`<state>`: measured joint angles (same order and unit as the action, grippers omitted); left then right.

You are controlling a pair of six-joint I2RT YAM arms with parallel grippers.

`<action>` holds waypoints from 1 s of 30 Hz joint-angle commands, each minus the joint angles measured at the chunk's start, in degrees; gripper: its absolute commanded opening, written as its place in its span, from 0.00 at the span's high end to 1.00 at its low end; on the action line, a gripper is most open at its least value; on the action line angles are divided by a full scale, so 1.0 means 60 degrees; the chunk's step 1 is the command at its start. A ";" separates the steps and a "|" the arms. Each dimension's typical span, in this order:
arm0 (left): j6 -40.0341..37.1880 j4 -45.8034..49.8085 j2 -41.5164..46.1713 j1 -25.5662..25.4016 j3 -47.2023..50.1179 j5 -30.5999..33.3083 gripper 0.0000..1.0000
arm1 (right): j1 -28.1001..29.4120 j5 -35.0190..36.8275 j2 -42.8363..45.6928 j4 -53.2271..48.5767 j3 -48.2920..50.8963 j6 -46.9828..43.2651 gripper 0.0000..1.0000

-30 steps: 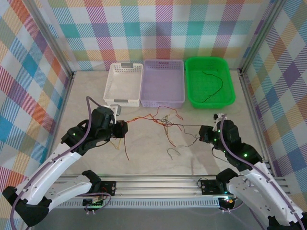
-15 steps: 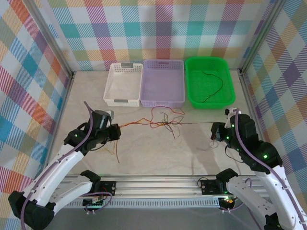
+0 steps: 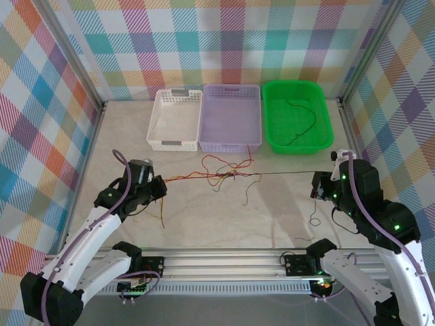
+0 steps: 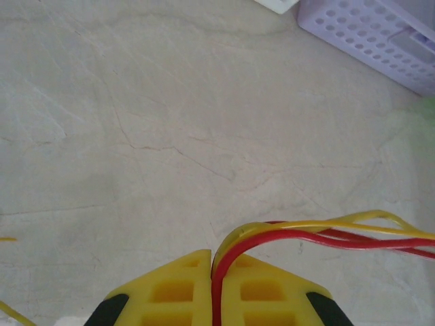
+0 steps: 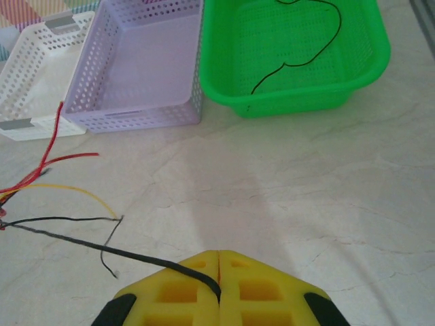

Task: Untangle the cables

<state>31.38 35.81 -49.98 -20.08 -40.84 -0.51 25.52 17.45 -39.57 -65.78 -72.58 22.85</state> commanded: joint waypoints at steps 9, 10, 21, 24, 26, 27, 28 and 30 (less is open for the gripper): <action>0.0846 -0.1266 -0.0772 0.1074 0.0923 0.0719 1.00 | -0.0108 0.1579 -0.0201 -0.1199 -0.1579 -0.0366 1.00; 0.0884 -0.1347 -0.0859 0.1125 0.0974 0.0730 1.00 | -0.0107 0.1571 -0.0228 -0.1256 -0.1646 -0.0366 1.00; 0.1367 -0.3145 -0.1553 0.1228 0.1389 -0.0950 0.98 | -0.0106 -0.1775 -0.0810 -0.0285 -0.1614 -0.0699 1.00; 0.1377 -0.3615 -0.1703 0.1168 0.1102 -0.1618 0.83 | -0.0107 -0.3558 -0.1481 0.0222 -0.1217 -0.0886 1.00; 0.1379 -0.3923 -0.1648 0.1072 0.1007 -0.2064 0.71 | -0.0107 -0.4279 -0.1676 0.0656 -0.0868 -0.0921 1.00; 0.1350 -0.4044 -0.1660 0.1000 0.0933 -0.2314 0.63 | -0.0100 -0.4434 -0.1642 0.0969 -0.0615 -0.0828 1.00; 0.1299 -0.4111 -0.1723 0.0902 0.0805 -0.2575 0.55 | -0.0108 -0.4712 -0.1563 0.1337 -0.0338 -0.0786 1.00; 0.1164 -0.4239 -0.1833 0.0621 0.0546 -0.2911 0.43 | -0.0107 -0.5293 -0.1526 0.1983 0.0099 -0.0706 1.00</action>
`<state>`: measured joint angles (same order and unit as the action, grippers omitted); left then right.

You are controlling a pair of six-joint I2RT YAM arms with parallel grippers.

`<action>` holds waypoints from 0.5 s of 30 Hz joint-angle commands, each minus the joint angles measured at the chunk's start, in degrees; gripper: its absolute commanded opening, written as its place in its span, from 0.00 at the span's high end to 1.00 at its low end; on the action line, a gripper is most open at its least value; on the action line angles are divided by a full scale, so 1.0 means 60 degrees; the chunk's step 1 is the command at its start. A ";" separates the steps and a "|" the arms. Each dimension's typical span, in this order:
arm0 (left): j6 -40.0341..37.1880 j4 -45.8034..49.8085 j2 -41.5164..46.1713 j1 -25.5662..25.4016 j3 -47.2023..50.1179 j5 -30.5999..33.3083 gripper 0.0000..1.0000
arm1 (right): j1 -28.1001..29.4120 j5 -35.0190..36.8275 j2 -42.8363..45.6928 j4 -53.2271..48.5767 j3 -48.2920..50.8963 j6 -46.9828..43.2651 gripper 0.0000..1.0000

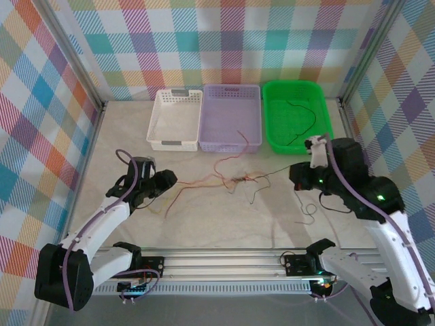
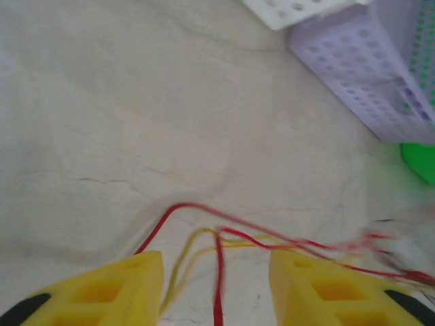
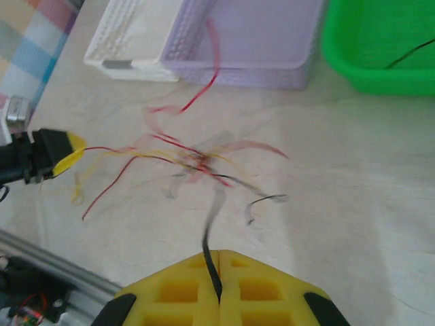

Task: Untangle the cables

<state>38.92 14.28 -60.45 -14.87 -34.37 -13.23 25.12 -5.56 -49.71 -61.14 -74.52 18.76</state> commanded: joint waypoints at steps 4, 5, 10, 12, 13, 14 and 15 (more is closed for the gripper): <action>-0.0274 -0.0856 -0.0077 -0.0991 -0.0996 -0.1081 0.26 | -0.0042 -0.2448 -0.0146 0.1920 0.0832 -0.0013 1.00; -0.0325 -0.0883 -0.0099 -0.1272 -0.1158 -0.1097 0.23 | -0.0041 -0.2734 -0.0209 0.2087 0.0900 -0.0029 1.00; -0.0977 -0.0842 -0.0455 -0.3068 -0.1927 -0.0643 0.17 | -0.0042 -0.3571 -0.0258 0.2520 0.0849 -0.0048 1.00; -0.1165 -0.1105 -0.0811 -0.3725 -0.2099 -0.0622 0.16 | -0.0038 -0.3902 -0.0227 0.2659 0.0806 0.0035 1.00; -0.1224 -0.1194 -0.0996 -0.3941 -0.2183 -0.0589 0.16 | -0.0042 -0.4094 -0.0240 0.2714 0.0778 0.0048 1.00; -0.1256 -0.1335 -0.1216 -0.4156 -0.2237 -0.0578 0.16 | -0.0040 -0.4247 -0.0235 0.2765 0.0761 0.0102 1.00; -0.1271 -0.1523 -0.1430 -0.4327 -0.2265 -0.0604 0.16 | -0.0042 -0.4399 -0.0238 0.2826 0.0760 0.0153 1.00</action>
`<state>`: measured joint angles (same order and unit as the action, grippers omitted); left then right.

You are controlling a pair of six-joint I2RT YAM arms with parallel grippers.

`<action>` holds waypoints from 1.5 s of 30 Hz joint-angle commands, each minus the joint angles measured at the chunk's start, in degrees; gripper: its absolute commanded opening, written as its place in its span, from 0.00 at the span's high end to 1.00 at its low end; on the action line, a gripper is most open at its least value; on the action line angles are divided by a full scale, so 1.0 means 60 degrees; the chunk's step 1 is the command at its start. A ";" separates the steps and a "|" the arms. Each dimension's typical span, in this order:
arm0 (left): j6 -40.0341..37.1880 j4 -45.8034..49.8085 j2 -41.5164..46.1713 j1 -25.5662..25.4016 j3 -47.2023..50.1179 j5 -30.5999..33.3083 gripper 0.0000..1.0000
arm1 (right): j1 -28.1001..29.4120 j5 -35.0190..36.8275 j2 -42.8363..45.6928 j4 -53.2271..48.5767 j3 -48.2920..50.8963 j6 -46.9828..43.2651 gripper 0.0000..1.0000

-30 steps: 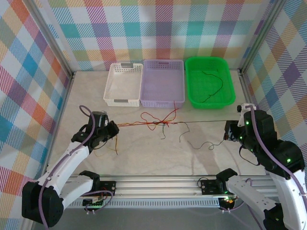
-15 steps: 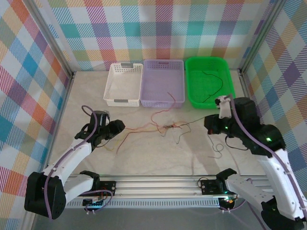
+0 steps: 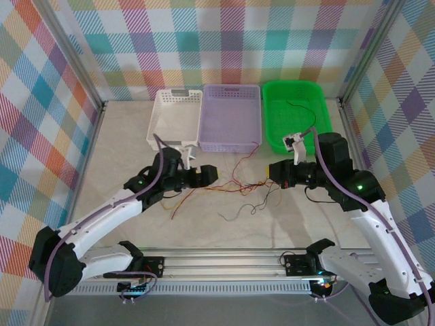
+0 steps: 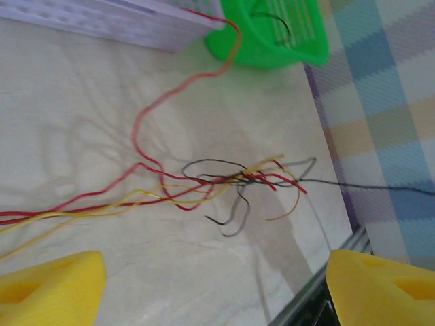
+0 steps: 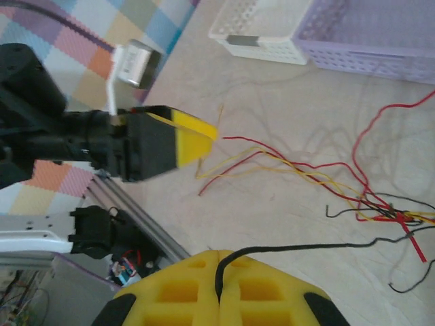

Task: Untangle the cables

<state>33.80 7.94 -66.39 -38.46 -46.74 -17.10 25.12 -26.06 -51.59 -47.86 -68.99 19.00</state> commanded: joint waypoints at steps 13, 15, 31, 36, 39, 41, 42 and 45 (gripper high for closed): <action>-0.0219 -0.2257 -0.3323 -0.1695 -0.1038 -0.0467 0.18 | -0.0035 -0.1990 0.0508 0.1139 0.0361 0.0433 1.00; -0.0234 -0.2247 -0.3675 -0.1819 -0.1255 -0.0452 0.18 | -0.0042 -0.2071 0.0575 0.1203 0.0448 0.0489 1.00; 0.0452 -0.3466 -0.5058 -0.1936 -0.1569 -0.0741 0.43 | -0.0042 -0.2505 0.1201 0.1551 0.0859 0.0758 1.00; 0.0930 -0.4238 -0.5179 -0.1939 -0.1335 -0.0948 0.56 | -0.0042 -0.2507 0.1260 0.1735 0.1081 0.0889 1.00; 0.1111 -0.4511 -0.5267 -0.1970 -0.1264 -0.1095 0.61 | -0.0042 -0.2453 0.1318 0.1748 0.1127 0.0903 1.00; 0.1170 -0.4597 -0.5294 -0.2015 -0.1199 -0.1105 0.68 | -0.0042 -0.2411 0.1373 0.1761 0.1168 0.0905 1.00; 0.1195 -0.4664 -0.5297 -0.2033 -0.1171 -0.1119 0.68 | -0.0042 -0.2409 0.1399 0.1765 0.1197 0.0904 1.00; 0.1283 -0.4830 -0.5325 -0.2068 -0.1080 -0.1155 0.76 | -0.0042 -0.2372 0.1436 0.1802 0.1299 0.0925 1.00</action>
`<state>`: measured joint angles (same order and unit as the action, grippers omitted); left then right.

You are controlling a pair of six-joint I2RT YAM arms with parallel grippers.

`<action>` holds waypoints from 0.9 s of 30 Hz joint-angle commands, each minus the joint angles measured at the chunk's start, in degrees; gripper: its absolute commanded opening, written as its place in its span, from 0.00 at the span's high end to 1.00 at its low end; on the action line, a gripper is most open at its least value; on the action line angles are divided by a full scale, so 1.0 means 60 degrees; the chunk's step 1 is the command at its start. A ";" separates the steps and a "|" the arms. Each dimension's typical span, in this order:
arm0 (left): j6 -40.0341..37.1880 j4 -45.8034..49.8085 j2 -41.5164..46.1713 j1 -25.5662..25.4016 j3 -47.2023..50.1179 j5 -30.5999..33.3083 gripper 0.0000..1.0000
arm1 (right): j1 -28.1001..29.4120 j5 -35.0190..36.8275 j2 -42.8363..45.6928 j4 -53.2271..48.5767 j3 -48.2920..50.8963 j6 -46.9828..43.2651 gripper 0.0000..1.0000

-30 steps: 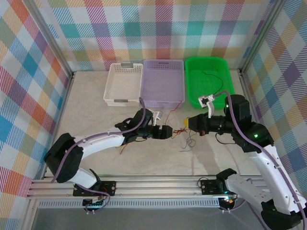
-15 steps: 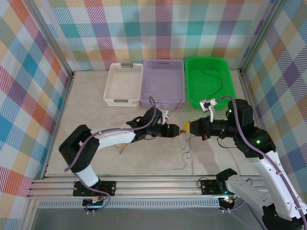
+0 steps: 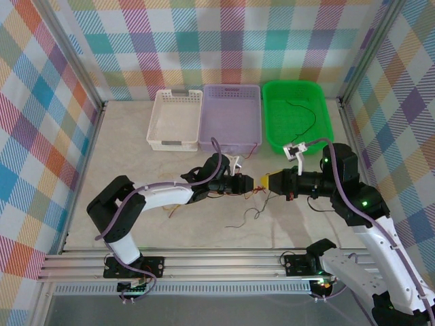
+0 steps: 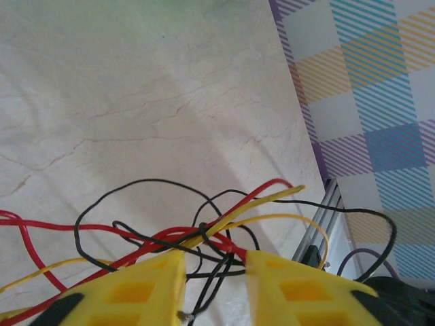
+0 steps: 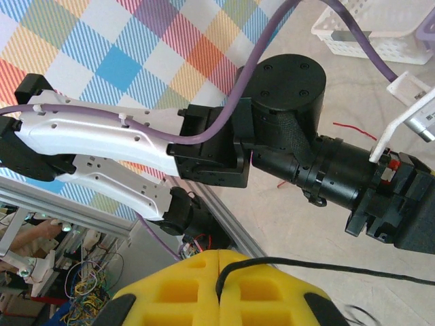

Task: Untangle the cables

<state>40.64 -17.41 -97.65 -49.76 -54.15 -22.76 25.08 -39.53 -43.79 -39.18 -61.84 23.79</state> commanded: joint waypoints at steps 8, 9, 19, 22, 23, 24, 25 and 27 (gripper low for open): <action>0.0142 -0.0668 0.0052 -0.0195 0.0379 -0.0214 1.00 | -0.0035 0.0374 0.0273 0.0167 0.0385 0.0064 1.00; 0.0132 -0.0644 0.0115 -0.0194 0.0431 -0.0183 1.00 | -0.0035 0.0475 0.0303 0.0131 0.0450 0.0072 1.00; -0.0503 0.0943 0.1505 -0.0088 0.0789 0.1062 1.00 | -0.0035 0.3232 0.0400 -0.0887 0.0919 0.0240 1.00; -0.0519 0.1575 0.2477 0.0230 0.1112 0.1507 1.00 | -0.0071 0.4656 0.0392 -0.1370 0.1171 0.0531 1.00; -0.0533 0.1846 0.2851 0.0392 0.1241 0.1619 1.00 | -0.0113 0.5094 0.0370 -0.1543 0.1237 0.0646 1.00; -0.0561 0.2168 0.3226 0.0553 0.1335 0.1729 1.00 | -0.0175 0.5396 0.0384 -0.1647 0.1314 0.0726 1.00; -0.0608 0.2465 0.3614 0.0748 0.1438 0.1798 1.00 | -0.0269 0.5618 0.0398 -0.1739 0.1376 0.0811 1.00; -0.0669 0.2983 0.4306 0.1140 0.1630 0.1853 1.00 | -0.0499 0.5880 0.0442 -0.1834 0.1502 0.0928 1.00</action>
<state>38.46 -6.04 -76.14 -45.65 -46.02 -14.44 23.40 -11.40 -41.87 -47.29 -53.60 27.27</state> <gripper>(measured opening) 0.043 0.067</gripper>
